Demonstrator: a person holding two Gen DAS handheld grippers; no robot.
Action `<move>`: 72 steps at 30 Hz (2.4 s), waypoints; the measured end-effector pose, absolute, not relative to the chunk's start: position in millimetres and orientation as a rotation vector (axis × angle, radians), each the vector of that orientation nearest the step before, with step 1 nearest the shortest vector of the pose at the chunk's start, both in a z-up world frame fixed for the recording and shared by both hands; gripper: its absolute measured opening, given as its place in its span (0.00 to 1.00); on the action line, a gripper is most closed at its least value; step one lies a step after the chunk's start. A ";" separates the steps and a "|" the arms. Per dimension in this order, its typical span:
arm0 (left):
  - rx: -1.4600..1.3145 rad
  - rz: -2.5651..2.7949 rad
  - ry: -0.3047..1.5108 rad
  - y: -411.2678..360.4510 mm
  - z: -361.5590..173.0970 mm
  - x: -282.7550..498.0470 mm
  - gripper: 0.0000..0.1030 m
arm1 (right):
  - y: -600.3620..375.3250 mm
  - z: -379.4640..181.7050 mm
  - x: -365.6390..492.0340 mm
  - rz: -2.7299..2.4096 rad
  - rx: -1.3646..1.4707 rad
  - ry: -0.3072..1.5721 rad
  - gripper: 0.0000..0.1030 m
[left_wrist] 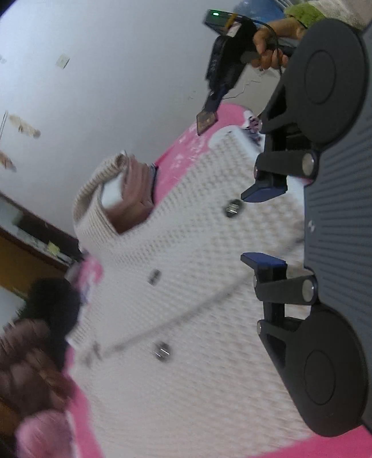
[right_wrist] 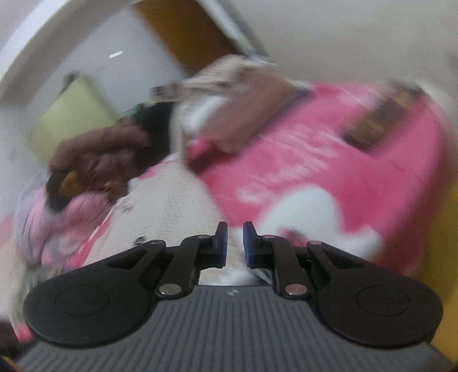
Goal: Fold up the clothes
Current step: 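Open both grippers and release the coat hem onto the bed, then move the right gripper across the coat and pinch the sleeve edge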
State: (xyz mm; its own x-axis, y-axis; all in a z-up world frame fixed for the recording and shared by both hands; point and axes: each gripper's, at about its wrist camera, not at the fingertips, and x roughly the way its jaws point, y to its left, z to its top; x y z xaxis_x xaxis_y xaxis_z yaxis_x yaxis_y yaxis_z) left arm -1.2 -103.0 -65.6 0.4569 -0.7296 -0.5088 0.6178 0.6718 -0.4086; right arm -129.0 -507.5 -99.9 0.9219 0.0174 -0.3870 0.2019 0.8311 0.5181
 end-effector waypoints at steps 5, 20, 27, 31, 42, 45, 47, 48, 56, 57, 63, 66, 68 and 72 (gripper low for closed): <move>-0.157 -0.764 0.713 -133.1 -88.0 23.1 0.46 | -462.4 -99.0 -75.5 0.015 0.319 0.359 0.11; -0.348 -0.821 0.739 -99.1 -132.4 44.3 0.39 | -410.3 -61.6 34.6 0.019 -0.104 0.510 0.06; -0.303 -0.836 0.687 -99.3 -134.5 36.9 0.39 | -359.2 -110.8 126.3 0.089 -0.412 0.660 0.06; -0.321 -0.861 0.656 -94.6 -139.1 35.2 0.39 | -383.6 -124.2 124.4 0.061 -0.328 0.702 0.06; -0.387 -0.905 0.596 -82.2 -150.9 33.2 0.39 | -297.9 -60.4 206.5 0.225 -0.298 0.634 0.13; -0.391 -0.909 0.584 -81.3 -152.4 32.0 0.39 | -292.6 -109.4 246.4 0.164 -0.266 0.736 0.15; -0.397 -0.914 0.577 -80.2 -153.6 31.4 0.39 | -304.1 -127.8 248.9 0.155 -0.190 0.706 0.15; -0.402 -0.918 0.573 -79.4 -154.4 31.1 0.40 | -307.6 -121.1 251.4 0.153 -0.155 0.726 0.15; -0.414 -0.930 0.553 -76.4 -157.4 28.4 0.40 | -268.3 -83.3 304.1 0.383 -0.040 0.683 0.15; -0.415 -0.930 0.552 -76.1 -157.4 27.9 0.40 | -259.6 -89.9 311.9 0.418 -0.034 0.682 0.16; -0.428 -0.940 0.540 -73.2 -159.5 24.2 0.41 | -235.3 -107.0 316.3 0.397 -0.137 0.693 0.17; -0.430 -0.948 0.535 -72.8 -159.8 23.7 0.42 | -252.9 -97.1 315.9 0.331 -0.136 0.657 0.17; -0.429 -0.952 0.531 -71.7 -159.8 19.3 0.42 | -267.5 -95.6 320.8 0.262 -0.126 0.633 0.17; -0.430 -0.956 0.528 -70.8 -159.9 17.1 0.43 | -300.6 -134.1 355.6 0.111 -0.084 0.646 0.17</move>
